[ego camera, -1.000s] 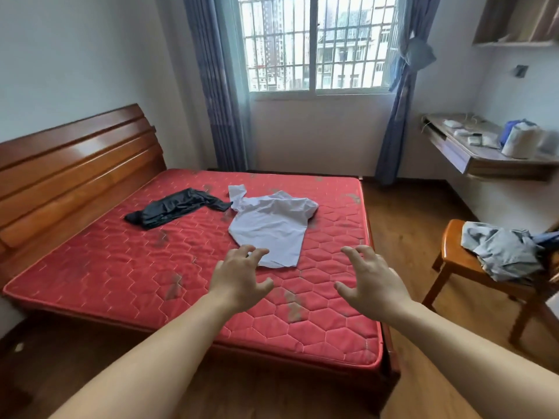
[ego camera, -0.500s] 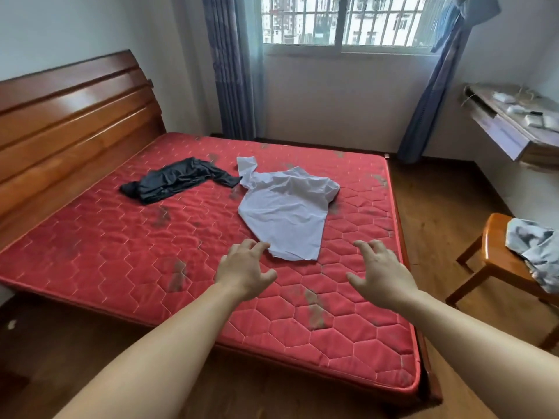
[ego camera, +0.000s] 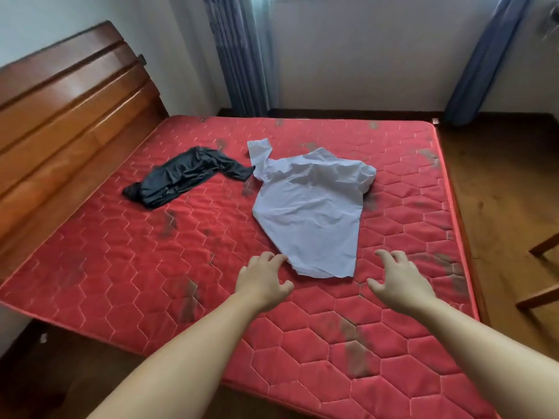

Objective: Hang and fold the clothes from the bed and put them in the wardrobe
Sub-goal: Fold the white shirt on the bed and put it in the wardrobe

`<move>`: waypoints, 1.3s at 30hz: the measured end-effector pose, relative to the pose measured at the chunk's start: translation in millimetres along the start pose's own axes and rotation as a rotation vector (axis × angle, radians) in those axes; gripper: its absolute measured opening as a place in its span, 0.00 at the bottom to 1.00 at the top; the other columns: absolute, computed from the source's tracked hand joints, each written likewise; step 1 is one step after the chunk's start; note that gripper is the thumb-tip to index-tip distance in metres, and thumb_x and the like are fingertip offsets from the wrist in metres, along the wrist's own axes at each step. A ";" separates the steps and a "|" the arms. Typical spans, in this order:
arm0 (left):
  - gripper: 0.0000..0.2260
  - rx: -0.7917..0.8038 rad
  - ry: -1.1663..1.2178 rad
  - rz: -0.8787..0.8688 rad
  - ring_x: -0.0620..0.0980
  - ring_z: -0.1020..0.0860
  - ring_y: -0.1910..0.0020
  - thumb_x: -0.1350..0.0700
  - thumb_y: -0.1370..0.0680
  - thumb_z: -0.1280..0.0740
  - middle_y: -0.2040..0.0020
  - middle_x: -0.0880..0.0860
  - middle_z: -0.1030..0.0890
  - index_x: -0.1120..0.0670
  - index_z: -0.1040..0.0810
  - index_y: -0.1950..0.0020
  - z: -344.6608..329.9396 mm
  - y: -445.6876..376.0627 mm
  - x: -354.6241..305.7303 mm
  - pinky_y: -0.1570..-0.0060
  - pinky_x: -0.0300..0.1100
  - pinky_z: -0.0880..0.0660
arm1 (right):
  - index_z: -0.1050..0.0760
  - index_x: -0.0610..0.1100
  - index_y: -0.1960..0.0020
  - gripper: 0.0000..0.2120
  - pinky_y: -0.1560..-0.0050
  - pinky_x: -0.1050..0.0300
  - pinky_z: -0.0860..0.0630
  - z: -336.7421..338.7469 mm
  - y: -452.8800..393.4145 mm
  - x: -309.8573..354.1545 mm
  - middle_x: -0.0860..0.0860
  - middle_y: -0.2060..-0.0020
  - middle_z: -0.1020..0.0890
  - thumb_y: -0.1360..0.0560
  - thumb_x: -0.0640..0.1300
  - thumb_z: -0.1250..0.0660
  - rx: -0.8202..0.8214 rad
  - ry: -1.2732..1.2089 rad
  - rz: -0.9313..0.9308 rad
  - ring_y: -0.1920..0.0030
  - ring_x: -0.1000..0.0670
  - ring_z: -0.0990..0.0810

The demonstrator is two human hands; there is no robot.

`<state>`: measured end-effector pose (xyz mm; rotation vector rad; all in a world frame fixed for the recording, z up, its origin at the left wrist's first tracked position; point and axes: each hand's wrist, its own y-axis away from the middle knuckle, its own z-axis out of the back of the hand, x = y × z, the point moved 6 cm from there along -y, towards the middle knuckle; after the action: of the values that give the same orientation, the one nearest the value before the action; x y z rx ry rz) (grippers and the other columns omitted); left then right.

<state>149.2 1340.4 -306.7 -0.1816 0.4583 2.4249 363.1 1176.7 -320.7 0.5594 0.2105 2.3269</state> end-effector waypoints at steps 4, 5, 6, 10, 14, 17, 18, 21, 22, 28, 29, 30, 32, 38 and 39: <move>0.26 0.080 -0.030 0.027 0.52 0.32 0.33 0.44 0.26 0.37 0.31 0.48 0.30 0.43 0.33 0.28 -24.6 -63.4 13.0 0.37 0.50 0.32 | 0.41 0.51 0.26 0.31 0.39 0.45 0.28 -45.6 -62.8 -7.8 0.47 0.31 0.36 0.26 0.56 0.35 0.129 -0.021 -0.041 0.34 0.42 0.31; 0.25 0.097 -0.021 0.035 0.52 0.32 0.33 0.44 0.26 0.37 0.31 0.48 0.30 0.43 0.33 0.28 -32.8 -78.8 16.7 0.37 0.50 0.31 | 0.41 0.50 0.26 0.31 0.39 0.45 0.28 -57.7 -75.5 -9.1 0.47 0.31 0.36 0.26 0.55 0.35 0.156 -0.022 -0.051 0.34 0.42 0.31; 0.25 0.113 -0.009 0.041 0.52 0.32 0.33 0.45 0.26 0.37 0.31 0.47 0.30 0.43 0.33 0.28 -42.0 -94.3 20.2 0.37 0.51 0.31 | 0.41 0.50 0.26 0.32 0.40 0.45 0.27 -69.6 -88.0 -10.7 0.47 0.31 0.35 0.26 0.55 0.35 0.178 -0.026 -0.065 0.35 0.42 0.31; 0.25 0.202 0.008 0.041 0.52 0.31 0.33 0.46 0.25 0.36 0.32 0.47 0.29 0.44 0.33 0.28 -94.5 -146.2 33.1 0.38 0.51 0.31 | 0.41 0.50 0.26 0.31 0.41 0.45 0.27 -126.4 -129.0 -18.1 0.47 0.32 0.34 0.26 0.54 0.36 0.270 -0.042 -0.100 0.36 0.41 0.30; 0.26 0.332 0.007 -0.006 0.51 0.31 0.32 0.47 0.25 0.37 0.29 0.47 0.29 0.45 0.34 0.27 -157.4 -183.6 42.1 0.37 0.51 0.32 | 0.41 0.49 0.25 0.31 0.39 0.44 0.28 -185.4 -156.6 -32.0 0.46 0.30 0.35 0.26 0.53 0.36 0.355 -0.066 -0.196 0.34 0.40 0.31; 0.26 0.361 -0.035 -0.100 0.50 0.33 0.30 0.48 0.25 0.37 0.28 0.47 0.31 0.46 0.35 0.26 -198.9 -219.4 50.7 0.38 0.51 0.32 | 0.40 0.48 0.26 0.31 0.38 0.45 0.28 -226.2 -176.3 -38.5 0.46 0.30 0.35 0.26 0.51 0.36 0.390 -0.089 -0.247 0.34 0.40 0.30; 0.27 0.360 -0.057 -0.133 0.49 0.35 0.28 0.49 0.25 0.36 0.27 0.47 0.32 0.46 0.36 0.26 -211.7 -231.3 53.8 0.38 0.51 0.33 | 0.40 0.48 0.26 0.30 0.38 0.45 0.28 -239.1 -183.5 -41.5 0.46 0.30 0.34 0.26 0.51 0.36 0.397 -0.099 -0.266 0.35 0.40 0.29; 0.28 0.339 -0.088 -0.202 0.49 0.39 0.26 0.53 0.25 0.36 0.26 0.48 0.35 0.46 0.37 0.25 -247.2 -268.6 61.7 0.36 0.50 0.35 | 0.40 0.46 0.26 0.31 0.36 0.46 0.30 -272.7 -209.4 -50.8 0.45 0.29 0.33 0.26 0.48 0.34 0.342 -0.192 -0.351 0.34 0.42 0.28; 0.28 0.322 -0.117 -0.227 0.50 0.39 0.27 0.54 0.26 0.35 0.26 0.48 0.35 0.46 0.36 0.26 -259.6 -280.4 63.3 0.36 0.49 0.36 | 0.40 0.45 0.26 0.32 0.35 0.48 0.31 -281.3 -220.0 -55.1 0.45 0.29 0.32 0.26 0.47 0.33 0.282 -0.253 -0.390 0.33 0.43 0.29; 0.16 0.282 -0.197 -0.345 0.55 0.25 0.41 0.55 0.26 0.37 0.42 0.50 0.23 0.48 0.30 0.38 -317.7 -325.5 69.6 0.40 0.51 0.38 | 0.32 0.41 0.33 0.28 0.39 0.47 0.28 -306.3 -282.3 -87.7 0.44 0.40 0.24 0.30 0.49 0.29 -0.124 -0.581 -0.765 0.40 0.42 0.24; 0.13 0.280 -0.156 -0.347 0.56 0.23 0.44 0.55 0.26 0.37 0.44 0.50 0.21 0.49 0.29 0.41 -322.8 -325.8 72.8 0.44 0.49 0.37 | 0.30 0.42 0.35 0.26 0.40 0.46 0.27 -309.7 -288.7 -89.3 0.45 0.42 0.22 0.30 0.48 0.29 -0.145 -0.627 -0.791 0.42 0.42 0.23; 0.11 0.290 -0.095 -0.350 0.56 0.23 0.46 0.56 0.26 0.37 0.47 0.50 0.20 0.50 0.28 0.44 -326.8 -324.0 76.5 0.47 0.47 0.37 | 0.29 0.42 0.38 0.22 0.41 0.45 0.26 -313.5 -294.4 -87.9 0.45 0.44 0.20 0.30 0.46 0.30 -0.141 -0.671 -0.795 0.43 0.42 0.22; 0.09 0.353 0.100 -0.322 0.54 0.22 0.50 0.54 0.27 0.35 0.53 0.48 0.19 0.49 0.25 0.48 -330.6 -317.2 82.7 0.53 0.43 0.37 | 0.26 0.42 0.43 0.14 0.43 0.44 0.25 -317.5 -303.9 -73.6 0.44 0.47 0.19 0.28 0.43 0.33 -0.085 -0.670 -0.729 0.47 0.40 0.21; 0.15 0.329 0.958 0.170 0.38 0.26 0.63 0.41 0.34 0.35 0.56 0.44 0.23 0.42 0.24 0.49 -308.5 -329.9 79.1 0.60 0.33 0.28 | 0.32 0.50 0.35 0.22 0.59 0.47 0.26 -305.8 -279.2 9.6 0.47 0.59 0.19 0.27 0.38 0.38 0.011 -0.513 -0.218 0.59 0.39 0.22; 0.21 0.334 0.986 0.182 0.39 0.25 0.58 0.38 0.35 0.33 0.50 0.45 0.23 0.42 0.26 0.45 -306.5 -334.0 71.1 0.55 0.36 0.26 | 0.34 0.51 0.32 0.25 0.60 0.46 0.26 -309.1 -266.3 21.7 0.45 0.60 0.18 0.27 0.38 0.37 0.063 -0.473 -0.148 0.59 0.37 0.21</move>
<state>309.0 1510.5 -701.8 -1.2434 1.3316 2.2284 374.0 1387.8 -670.4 1.0664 0.0962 1.9851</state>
